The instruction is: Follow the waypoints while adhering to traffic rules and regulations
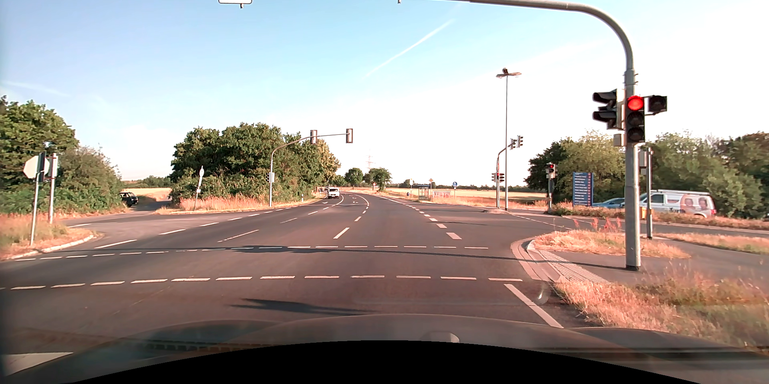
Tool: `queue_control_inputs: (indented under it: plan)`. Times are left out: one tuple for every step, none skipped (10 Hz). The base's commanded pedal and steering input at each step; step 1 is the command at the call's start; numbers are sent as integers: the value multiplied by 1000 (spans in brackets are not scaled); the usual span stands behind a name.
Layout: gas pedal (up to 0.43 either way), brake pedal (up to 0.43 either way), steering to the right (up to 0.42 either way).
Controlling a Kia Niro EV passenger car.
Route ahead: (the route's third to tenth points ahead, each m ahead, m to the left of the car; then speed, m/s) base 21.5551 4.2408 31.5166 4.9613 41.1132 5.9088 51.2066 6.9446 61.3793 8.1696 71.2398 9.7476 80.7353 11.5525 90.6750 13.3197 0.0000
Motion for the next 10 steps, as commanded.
queue_control_inputs:
  plan:
    - [0,268,-6]
    - [0,268,-6]
    - [0,268,-6]
    - [0,268,-6]
    - [0,268,-6]
    - [0,268,-6]
    - [0,268,-6]
    - [0,268,-6]
    - [0,268,-6]
    - [0,268,-6]
